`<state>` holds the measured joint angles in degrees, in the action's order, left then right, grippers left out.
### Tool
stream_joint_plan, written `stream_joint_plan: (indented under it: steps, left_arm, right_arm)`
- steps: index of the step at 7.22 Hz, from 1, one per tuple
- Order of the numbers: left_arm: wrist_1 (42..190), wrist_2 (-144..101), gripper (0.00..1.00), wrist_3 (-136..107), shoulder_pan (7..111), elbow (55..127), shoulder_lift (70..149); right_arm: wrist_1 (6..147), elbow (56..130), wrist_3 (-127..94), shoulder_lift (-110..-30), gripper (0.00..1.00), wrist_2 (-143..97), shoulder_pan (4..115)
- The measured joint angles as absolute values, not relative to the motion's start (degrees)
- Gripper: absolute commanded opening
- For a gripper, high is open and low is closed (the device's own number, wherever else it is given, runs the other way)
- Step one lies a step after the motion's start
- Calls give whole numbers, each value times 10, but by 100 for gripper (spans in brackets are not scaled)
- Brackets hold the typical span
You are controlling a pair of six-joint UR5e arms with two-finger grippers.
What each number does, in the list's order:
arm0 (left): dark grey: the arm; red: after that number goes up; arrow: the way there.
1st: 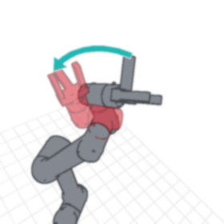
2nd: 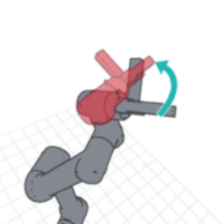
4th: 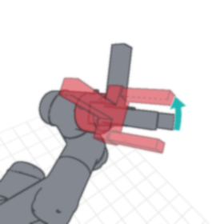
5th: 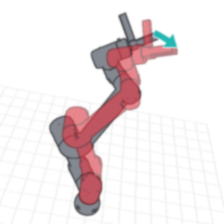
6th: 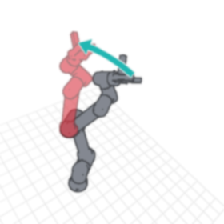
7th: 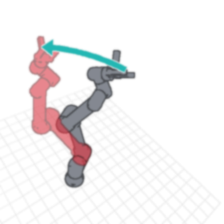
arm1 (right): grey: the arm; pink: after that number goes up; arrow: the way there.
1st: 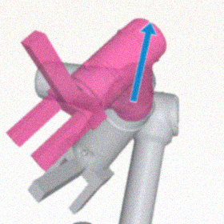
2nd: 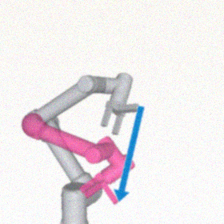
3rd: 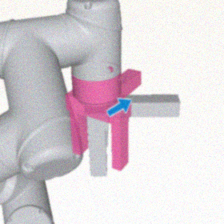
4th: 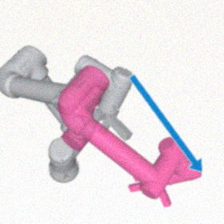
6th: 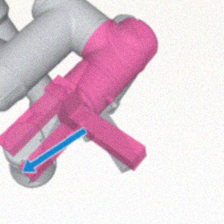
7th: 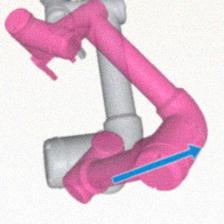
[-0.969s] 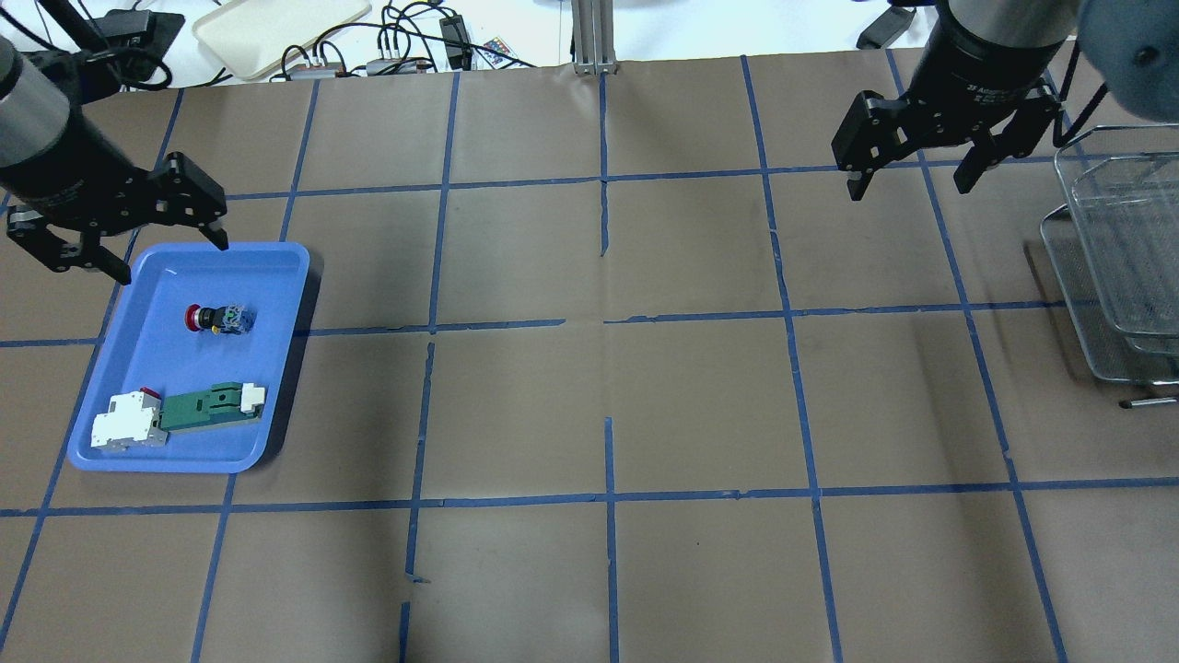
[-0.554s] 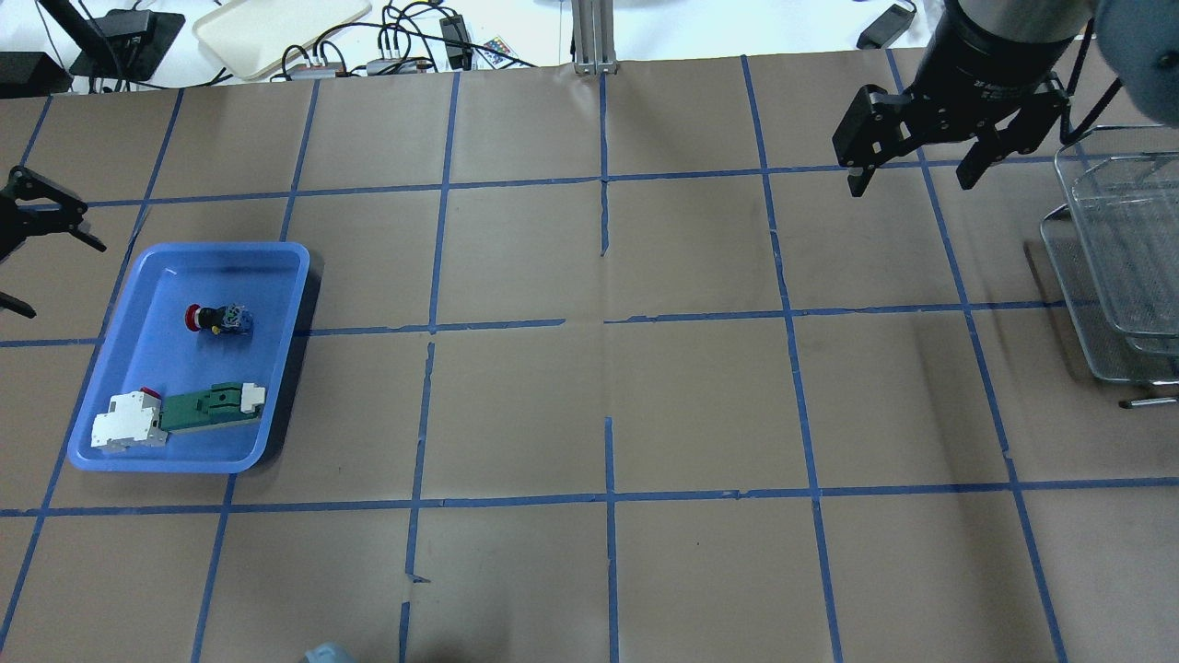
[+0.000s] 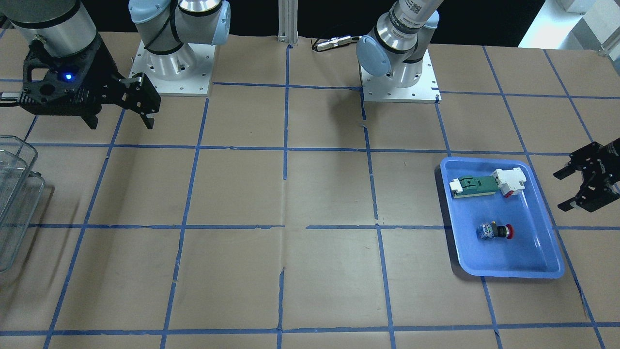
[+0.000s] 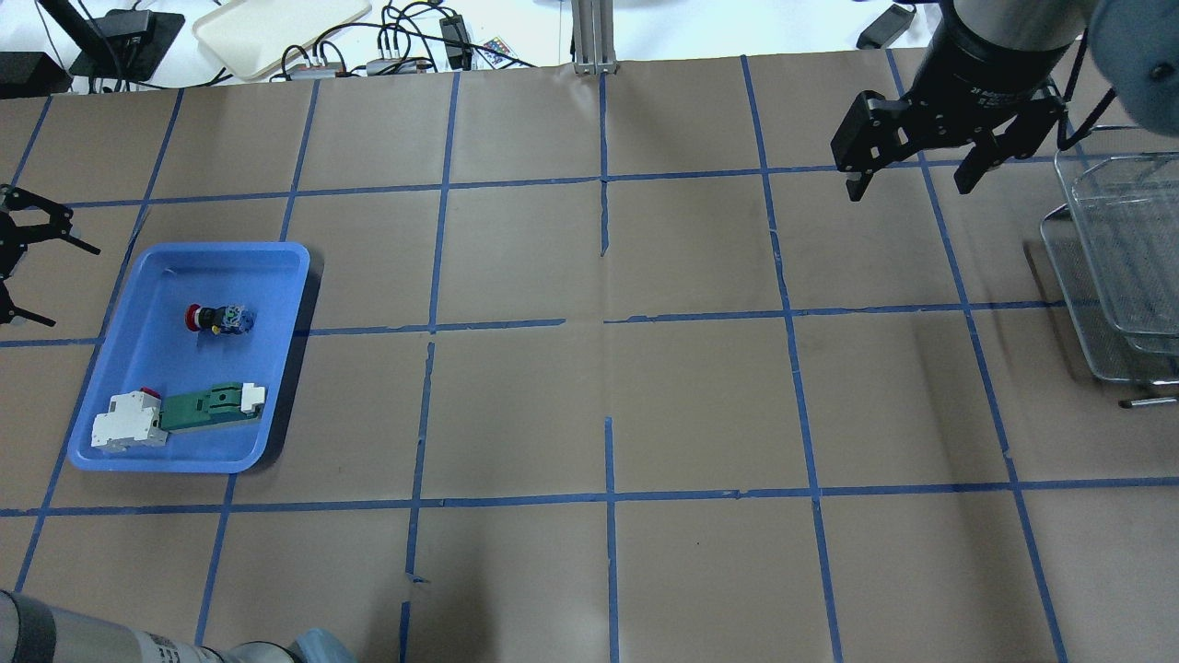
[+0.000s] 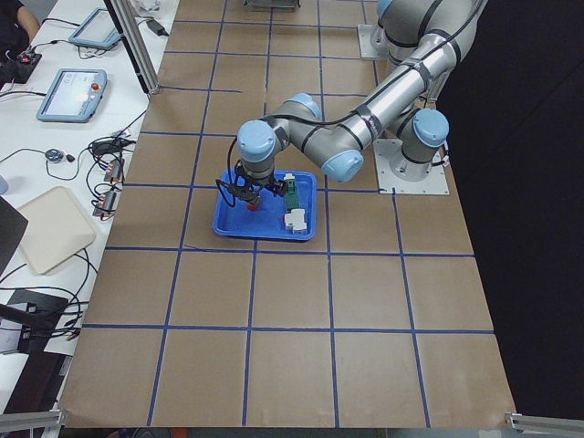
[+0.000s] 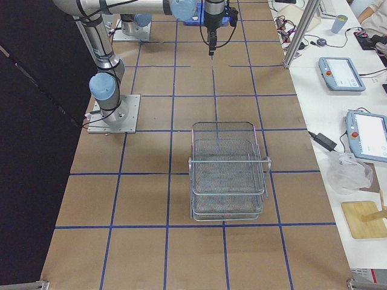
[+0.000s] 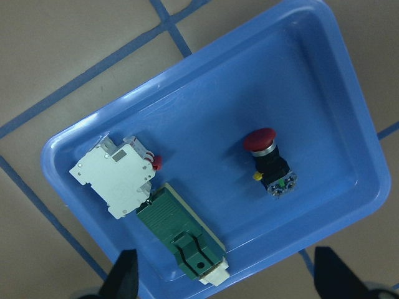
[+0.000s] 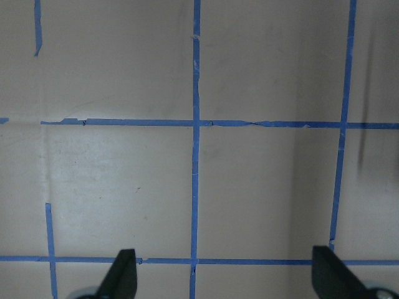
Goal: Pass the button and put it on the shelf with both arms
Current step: 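Swing the left gripper away from the tray and turn it sideways, then lower the left gripper sideways around the red push button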
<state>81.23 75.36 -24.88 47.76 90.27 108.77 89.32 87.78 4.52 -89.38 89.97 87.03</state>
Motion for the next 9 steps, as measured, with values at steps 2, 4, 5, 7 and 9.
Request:
stream_joint_plan:
  steps: [2, 4, 5, 7, 9]
  left_arm:
    - [813, 728, 100, -267, 475, 871, 1143]
    - [816, 705, 100, -286, 474, 853, 1192]
    - [818, 699, 100, -304, 473, 850, 1209]
    - [819, 674, 99, -354, 473, 856, 1231]
    - [818, 635, 100, -388, 474, 865, 1245]
  right_arm:
    - [911, 879, 45, -893, 100, 899, 871]
    - [913, 880, 44, -892, 100, 901, 871]
    - [914, 881, 44, -892, 100, 901, 871]
    - [916, 881, 44, -892, 100, 901, 871]
    - [917, 882, 45, -891, 100, 905, 871]
